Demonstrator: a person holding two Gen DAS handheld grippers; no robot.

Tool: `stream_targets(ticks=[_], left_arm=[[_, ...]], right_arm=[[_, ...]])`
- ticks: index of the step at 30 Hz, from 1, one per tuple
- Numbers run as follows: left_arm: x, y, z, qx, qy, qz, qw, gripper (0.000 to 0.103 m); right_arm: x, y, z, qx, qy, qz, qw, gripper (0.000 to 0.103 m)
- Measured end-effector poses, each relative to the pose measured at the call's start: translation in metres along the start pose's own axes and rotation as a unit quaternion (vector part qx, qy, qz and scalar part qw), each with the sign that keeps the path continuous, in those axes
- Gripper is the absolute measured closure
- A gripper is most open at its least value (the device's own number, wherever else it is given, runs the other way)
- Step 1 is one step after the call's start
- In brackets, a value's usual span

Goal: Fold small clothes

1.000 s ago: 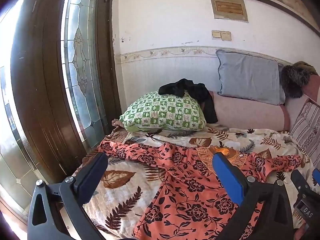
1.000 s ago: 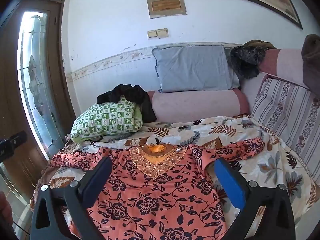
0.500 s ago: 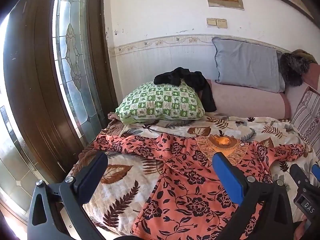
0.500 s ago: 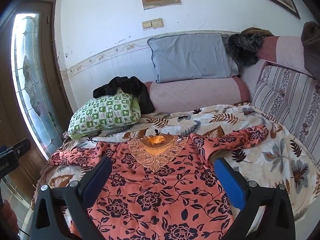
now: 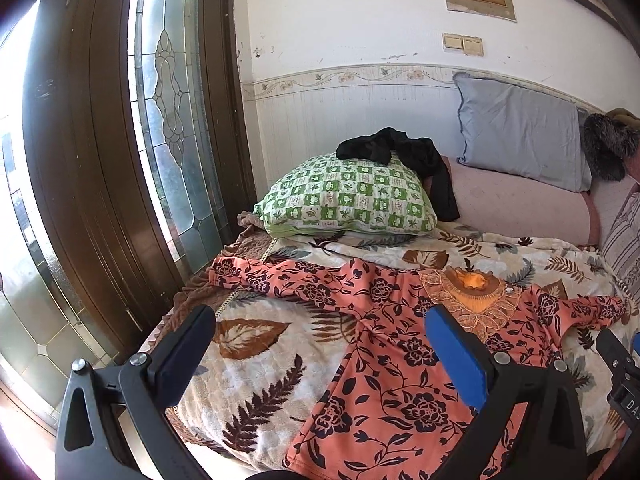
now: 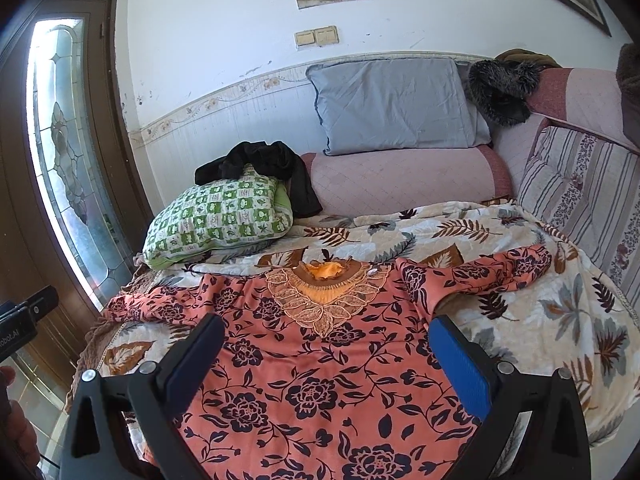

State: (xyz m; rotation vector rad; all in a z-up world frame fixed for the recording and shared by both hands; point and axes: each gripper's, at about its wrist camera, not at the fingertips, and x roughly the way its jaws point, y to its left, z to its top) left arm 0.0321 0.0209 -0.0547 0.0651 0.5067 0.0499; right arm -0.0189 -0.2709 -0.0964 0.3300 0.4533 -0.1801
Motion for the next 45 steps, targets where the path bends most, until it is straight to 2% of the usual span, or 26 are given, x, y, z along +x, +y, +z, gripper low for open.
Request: stream_targets(ticks=[8, 12, 15, 18, 20, 23, 26, 28, 31, 34, 37, 40, 42, 43, 45], left_arm=[[0.010, 0.013, -0.002, -0.017, 0.004, 0.001, 0.9998, 0.000], [0.025, 0.007, -0.007, -0.029, 0.021, -0.010, 0.9993, 0.000], [0.040, -0.006, -0.012, -0.038, 0.040, -0.023, 0.9982, 0.000], [0.053, -0.028, -0.011, -0.044, 0.040, -0.033, 0.9977, 0.000], [0.062, -0.042, -0.008, -0.054, 0.030, -0.047, 0.9970, 0.000], [0.078, -0.064, -0.001, -0.063, -0.005, -0.069, 0.9956, 0.000], [0.109, -0.094, 0.004, -0.058, -0.019, -0.071, 0.9956, 0.000], [0.138, -0.116, 0.003, -0.043, -0.014, -0.054, 0.9975, 0.000], [0.190, -0.147, -0.013, 0.004, 0.042, -0.065, 0.9970, 0.000], [0.227, -0.165, -0.048, 0.034, 0.063, -0.057, 0.9958, 0.000], [0.254, -0.178, -0.060, 0.075, 0.106, -0.059, 0.9897, 0.000], [0.263, -0.181, -0.061, 0.074, 0.098, -0.067, 0.9901, 0.000], [0.271, -0.184, -0.062, 0.080, 0.101, -0.063, 0.9896, 0.000], [0.276, -0.187, -0.062, 0.085, 0.104, -0.063, 0.9890, 0.000], [0.283, -0.190, -0.063, 0.092, 0.103, -0.060, 0.9886, 0.000]], right_arm=[[0.004, 0.015, -0.004, -0.019, -0.003, 0.007, 1.000, 0.000], [0.008, 0.011, -0.005, -0.013, -0.006, 0.012, 1.000, 0.000], [0.016, -0.009, -0.006, 0.004, -0.010, 0.019, 1.000, 0.000], [0.023, -0.042, -0.009, 0.039, -0.020, 0.020, 0.999, 0.000], [0.030, -0.064, -0.009, 0.055, -0.025, 0.015, 0.998, 0.000], [0.041, -0.101, -0.009, 0.080, -0.029, 0.008, 0.996, 0.000], [0.061, -0.148, -0.009, 0.133, -0.007, 0.011, 0.991, 0.000], [0.076, -0.186, -0.012, 0.192, 0.003, 0.007, 0.981, 0.000], [0.109, -0.246, -0.015, 0.281, 0.029, 0.010, 0.959, 0.000], [0.147, -0.305, -0.021, 0.385, 0.044, 0.007, 0.922, 0.000], [0.189, -0.352, -0.032, 0.473, 0.050, 0.019, 0.879, 0.001], [0.219, -0.384, -0.041, 0.527, 0.058, 0.018, 0.848, 0.003], [0.233, -0.394, -0.041, 0.559, 0.050, 0.052, 0.826, 0.007], [0.239, -0.396, -0.035, 0.556, 0.046, 0.057, 0.828, 0.008], [0.250, -0.397, -0.018, 0.527, 0.039, 0.043, 0.848, 0.015]])
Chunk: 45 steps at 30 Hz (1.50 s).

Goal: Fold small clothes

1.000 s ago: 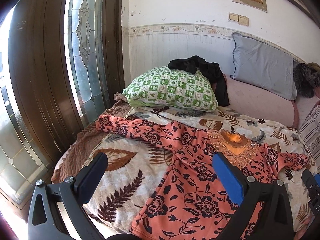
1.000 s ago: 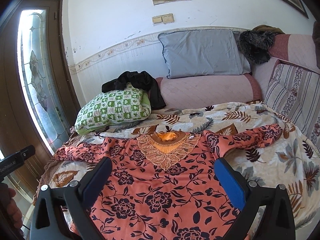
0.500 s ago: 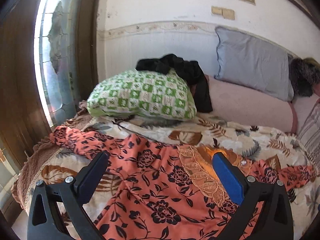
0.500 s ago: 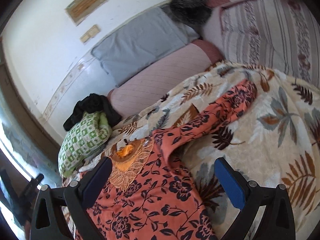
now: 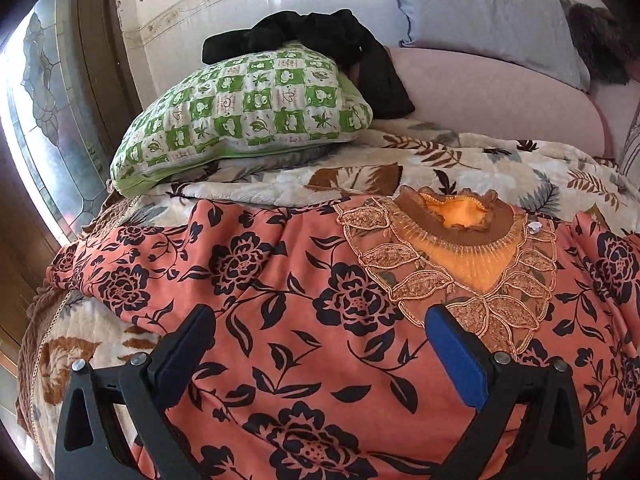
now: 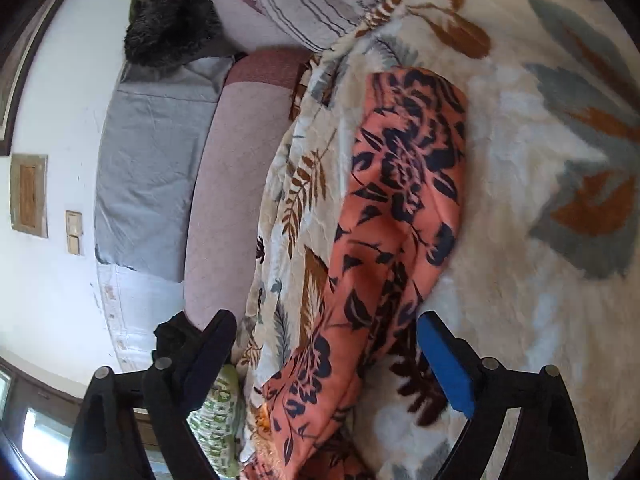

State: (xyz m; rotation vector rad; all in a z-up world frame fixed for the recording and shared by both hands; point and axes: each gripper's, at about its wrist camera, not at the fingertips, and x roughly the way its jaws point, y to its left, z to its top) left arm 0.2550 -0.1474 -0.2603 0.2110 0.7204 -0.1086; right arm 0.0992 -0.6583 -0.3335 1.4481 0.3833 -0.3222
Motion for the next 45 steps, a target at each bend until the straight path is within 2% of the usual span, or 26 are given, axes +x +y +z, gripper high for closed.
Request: stream_targets(ticks=[3, 4, 6, 8, 9, 10, 12, 13, 16, 19, 22, 25, 28, 29, 31, 32, 35, 37, 38, 39, 41, 45], left_arm=[[0.006, -0.001, 0.000, 0.007, -0.006, 0.009, 0.9999, 0.000], [0.007, -0.001, 0.001, 0.008, -0.004, 0.011, 0.9999, 0.000], [0.010, 0.001, 0.004, 0.001, 0.003, 0.002, 1.0000, 0.000], [0.012, 0.003, 0.006, -0.011, 0.008, -0.007, 0.9999, 0.000], [0.013, 0.004, 0.007, -0.017, 0.010, -0.012, 0.9997, 0.000], [0.013, 0.005, 0.008, -0.021, 0.011, -0.015, 0.9996, 0.000], [0.013, 0.005, 0.008, -0.022, 0.010, -0.013, 0.9996, 0.000], [0.013, 0.006, 0.008, -0.020, 0.010, -0.010, 0.9997, 0.000], [0.011, 0.012, 0.010, -0.029, 0.009, -0.009, 0.9995, 0.000], [0.004, 0.023, 0.013, -0.049, 0.002, -0.008, 0.9988, 0.000], [-0.003, 0.042, 0.017, -0.065, -0.011, 0.006, 0.9978, 0.000], [-0.010, 0.069, 0.018, -0.088, -0.019, 0.034, 0.9954, 0.000], [-0.012, 0.102, 0.015, -0.120, -0.020, 0.050, 0.9913, 0.000], [-0.012, 0.112, 0.013, -0.128, -0.020, 0.056, 0.9900, 0.000], [-0.010, 0.130, 0.008, -0.140, -0.016, 0.075, 0.9871, 0.000], [-0.008, 0.136, 0.007, -0.146, -0.011, 0.082, 0.9858, 0.000], [-0.002, 0.151, 0.005, -0.171, 0.008, 0.081, 0.9820, 0.000], [0.001, 0.152, 0.004, -0.187, 0.017, 0.074, 0.9794, 0.000], [0.004, 0.150, 0.004, -0.192, 0.021, 0.069, 0.9787, 0.000], [0.006, 0.146, 0.004, -0.194, 0.025, 0.063, 0.9786, 0.000], [0.010, 0.134, 0.005, -0.188, 0.032, 0.056, 0.9801, 0.000], [0.015, 0.096, 0.007, -0.130, 0.033, 0.058, 0.9893, 0.000]], right_arm=[[0.024, 0.001, 0.009, 0.012, 0.015, -0.005, 1.000, 0.025], [0.032, -0.002, 0.011, 0.020, 0.021, -0.016, 0.999, 0.026], [0.047, -0.004, 0.014, 0.016, 0.029, -0.064, 0.997, 0.029], [0.059, -0.006, 0.014, 0.013, 0.029, -0.084, 0.996, 0.035], [0.062, -0.007, 0.016, 0.008, 0.025, -0.092, 0.995, 0.047], [0.064, -0.006, 0.018, 0.001, 0.018, -0.105, 0.994, 0.071], [0.069, -0.008, 0.022, -0.006, 0.015, -0.122, 0.992, 0.088], [0.070, -0.011, 0.023, 0.000, 0.014, -0.119, 0.993, 0.090], [0.062, -0.001, 0.022, -0.011, 0.010, -0.073, 0.997, 0.094], [0.046, 0.044, 0.008, -0.057, 0.007, 0.000, 0.998, 0.095], [0.027, 0.097, -0.020, -0.114, 0.018, 0.076, 0.990, 0.095], [0.018, 0.150, -0.070, -0.185, 0.061, 0.148, 0.970, 0.095], [0.023, 0.196, -0.142, -0.271, 0.119, 0.180, 0.938, 0.095], [0.029, 0.205, -0.166, -0.297, 0.139, 0.172, 0.929, 0.095], [0.037, 0.211, -0.201, -0.330, 0.165, 0.151, 0.917, 0.094], [0.040, 0.207, -0.208, -0.331, 0.170, 0.142, 0.917, 0.094], [0.049, 0.181, -0.194, -0.301, 0.169, 0.095, 0.934, 0.090], [0.045, 0.157, -0.172, -0.281, 0.130, 0.046, 0.950, 0.060], [0.041, 0.148, -0.160, -0.272, 0.105, 0.025, 0.956, 0.020], [0.034, 0.135, -0.147, -0.255, 0.074, 0.018, 0.964, 0.003], [0.021, 0.113, -0.116, -0.215, 0.020, -0.005, 0.976, 0.003], [0.020, 0.071, -0.050, -0.135, 0.001, -0.055, 0.989, 0.003]])
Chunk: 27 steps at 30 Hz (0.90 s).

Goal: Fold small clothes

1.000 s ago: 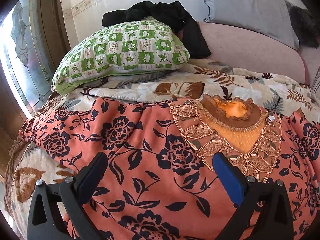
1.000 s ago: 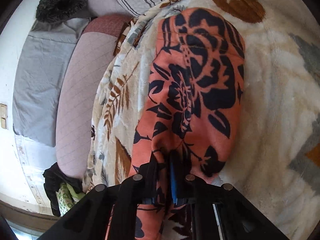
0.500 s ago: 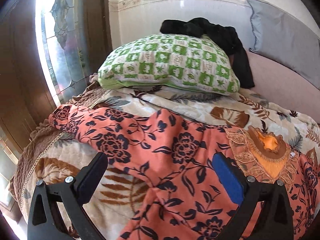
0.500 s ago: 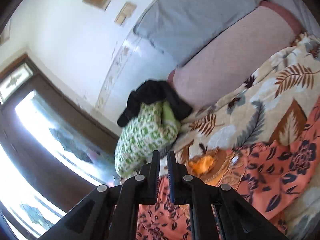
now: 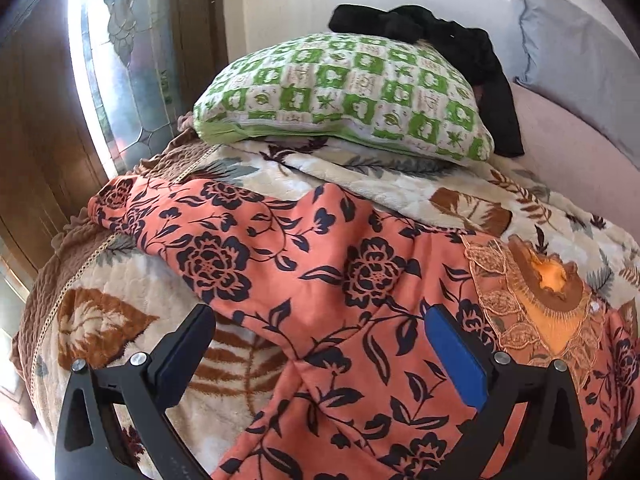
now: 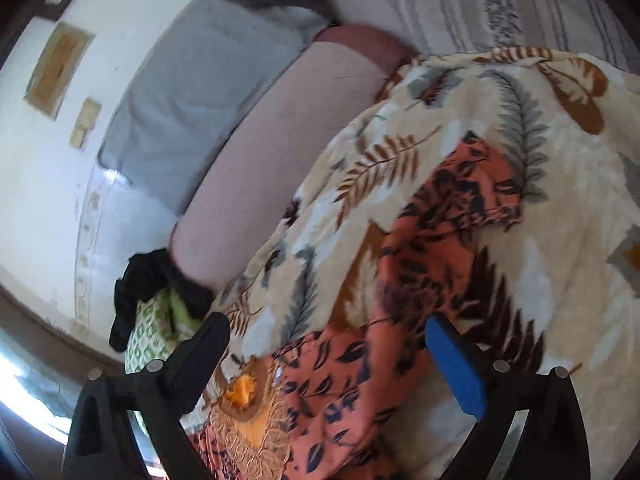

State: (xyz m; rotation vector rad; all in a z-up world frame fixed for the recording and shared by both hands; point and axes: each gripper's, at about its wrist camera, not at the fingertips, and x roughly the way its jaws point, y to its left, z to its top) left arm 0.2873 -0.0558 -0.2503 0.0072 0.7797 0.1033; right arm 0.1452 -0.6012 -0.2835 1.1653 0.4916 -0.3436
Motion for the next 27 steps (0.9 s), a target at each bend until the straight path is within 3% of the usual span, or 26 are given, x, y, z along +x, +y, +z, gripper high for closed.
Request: stream_targets(ticks=[4, 7, 9, 11, 12, 13, 16, 18, 21, 24, 26, 27], left_arm=[[-0.003, -0.035, -0.009, 0.075, -0.012, 0.004, 0.9971, 0.000], [-0.005, -0.053, -0.015, 0.110, -0.021, 0.004, 0.9936, 0.000], [-0.004, -0.060, -0.017, 0.127, -0.023, 0.005, 0.9917, 0.000], [-0.001, -0.062, -0.017, 0.129, -0.018, 0.006, 0.9914, 0.000], [0.000, -0.061, -0.015, 0.125, -0.016, 0.006, 0.9920, 0.000], [0.001, -0.060, -0.015, 0.119, -0.013, 0.005, 0.9927, 0.000], [-0.002, -0.047, -0.008, 0.094, -0.010, -0.001, 0.9956, 0.000], [-0.007, -0.034, -0.003, 0.075, -0.017, 0.000, 0.9971, 0.000], [-0.012, -0.011, 0.003, 0.048, -0.025, 0.015, 0.9984, 0.000], [-0.008, 0.018, 0.009, 0.024, -0.021, 0.037, 0.9988, 0.000], [-0.003, 0.041, 0.015, 0.008, -0.019, 0.058, 0.9981, 0.000], [-0.001, 0.053, 0.018, -0.002, -0.018, 0.071, 0.9973, 0.000]], right_arm=[[0.033, -0.041, 0.034, 0.071, 0.029, -0.008, 0.997, 0.003], [0.064, -0.064, 0.043, 0.101, 0.045, -0.034, 0.993, 0.003], [0.083, -0.078, 0.046, 0.120, 0.056, -0.029, 0.991, 0.003], [0.082, -0.067, 0.050, 0.082, 0.038, -0.016, 0.996, 0.022], [0.083, -0.058, 0.052, 0.056, 0.047, 0.000, 0.997, 0.055], [0.085, -0.045, 0.047, 0.038, 0.057, 0.008, 0.998, 0.075], [0.073, 0.002, 0.032, -0.022, 0.052, 0.064, 0.996, 0.084], [0.056, 0.048, 0.012, -0.082, 0.052, 0.101, 0.990, 0.084], [0.034, 0.118, -0.037, -0.178, 0.052, 0.151, 0.971, 0.084], [0.036, 0.177, -0.104, -0.260, 0.099, 0.162, 0.947, 0.079], [0.053, 0.208, -0.157, -0.316, 0.153, 0.156, 0.923, 0.058], [0.065, 0.219, -0.185, -0.333, 0.187, 0.155, 0.911, 0.024]])
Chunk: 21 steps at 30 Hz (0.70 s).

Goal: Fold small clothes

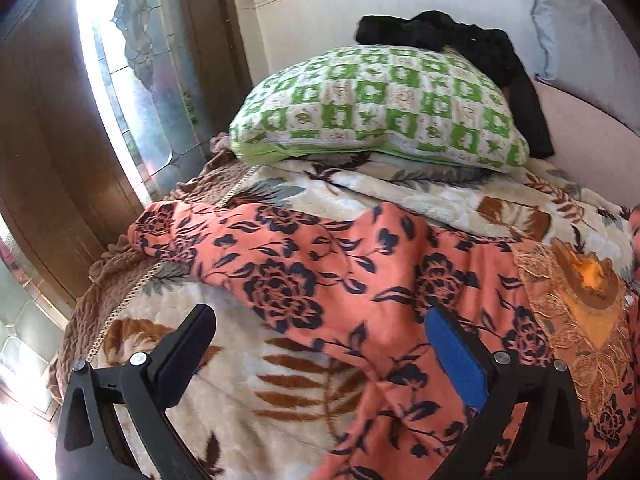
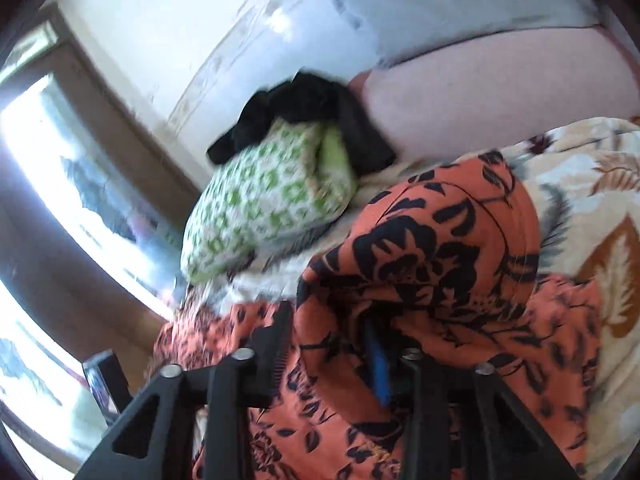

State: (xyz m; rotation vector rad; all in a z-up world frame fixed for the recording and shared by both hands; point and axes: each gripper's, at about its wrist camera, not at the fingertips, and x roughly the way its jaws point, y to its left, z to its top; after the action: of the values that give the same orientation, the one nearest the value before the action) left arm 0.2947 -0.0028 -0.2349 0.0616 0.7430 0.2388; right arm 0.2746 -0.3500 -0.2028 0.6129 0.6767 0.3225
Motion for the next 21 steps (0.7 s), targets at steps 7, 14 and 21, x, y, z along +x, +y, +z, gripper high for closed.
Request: stream_targets(ticks=[7, 14, 21], left_arm=[[0.026, 0.065, 0.010, -0.089, 0.038, 0.018, 0.9952, 0.000], [0.019, 0.040, 0.010, -0.089, 0.043, -0.068, 0.9928, 0.000], [0.002, -0.017, 0.008, -0.070, 0.029, -0.174, 0.9818, 0.000]], right_arm=[[0.127, 0.057, -0.118, -0.158, 0.207, -0.106, 0.960, 0.010], [0.031, 0.012, -0.113, -0.117, 0.093, -0.099, 0.984, 0.011], [-0.032, -0.098, -0.098, 0.132, 0.015, -0.081, 0.988, 0.045]])
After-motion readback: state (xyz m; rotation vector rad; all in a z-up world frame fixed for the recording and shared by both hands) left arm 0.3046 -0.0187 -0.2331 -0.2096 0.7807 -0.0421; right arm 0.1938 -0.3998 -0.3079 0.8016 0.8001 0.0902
